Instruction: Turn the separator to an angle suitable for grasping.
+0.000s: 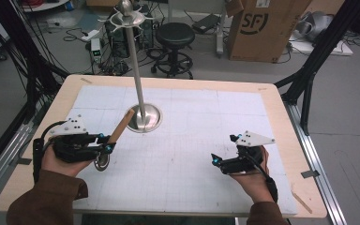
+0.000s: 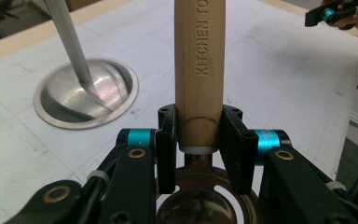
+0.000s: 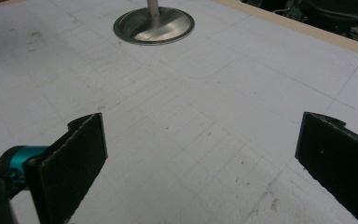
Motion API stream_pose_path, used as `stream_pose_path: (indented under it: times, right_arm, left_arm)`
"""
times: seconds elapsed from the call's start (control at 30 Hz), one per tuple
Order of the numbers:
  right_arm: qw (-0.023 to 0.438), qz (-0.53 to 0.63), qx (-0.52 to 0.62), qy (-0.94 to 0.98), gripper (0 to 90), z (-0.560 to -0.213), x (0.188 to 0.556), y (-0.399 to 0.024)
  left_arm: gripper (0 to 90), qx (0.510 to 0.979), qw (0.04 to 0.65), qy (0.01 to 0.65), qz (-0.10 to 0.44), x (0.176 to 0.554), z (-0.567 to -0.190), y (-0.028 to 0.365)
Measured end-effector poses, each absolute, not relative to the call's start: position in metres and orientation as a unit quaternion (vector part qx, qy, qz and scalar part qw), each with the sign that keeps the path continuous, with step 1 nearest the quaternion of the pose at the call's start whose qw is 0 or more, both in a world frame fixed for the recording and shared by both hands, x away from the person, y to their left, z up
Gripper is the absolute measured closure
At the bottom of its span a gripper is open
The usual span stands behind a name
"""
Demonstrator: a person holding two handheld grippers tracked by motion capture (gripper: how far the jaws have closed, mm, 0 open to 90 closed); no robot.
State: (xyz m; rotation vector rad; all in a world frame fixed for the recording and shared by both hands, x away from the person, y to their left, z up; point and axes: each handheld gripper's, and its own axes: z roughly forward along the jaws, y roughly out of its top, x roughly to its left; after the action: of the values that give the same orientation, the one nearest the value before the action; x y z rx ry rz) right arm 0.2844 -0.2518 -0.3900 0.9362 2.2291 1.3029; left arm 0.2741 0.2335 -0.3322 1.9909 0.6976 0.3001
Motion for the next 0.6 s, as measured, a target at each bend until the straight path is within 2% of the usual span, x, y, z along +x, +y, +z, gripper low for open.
stream_pose_path:
  times: [0.6]
  right_arm:
    - [0.196, 0.463, 0.332, 0.798, 0.8, -0.389, 0.284, -0.249]
  left_arm:
    - [69.1, 0.797, 0.519, 0.279, 0.13, 0.279, -0.321, 0.244]
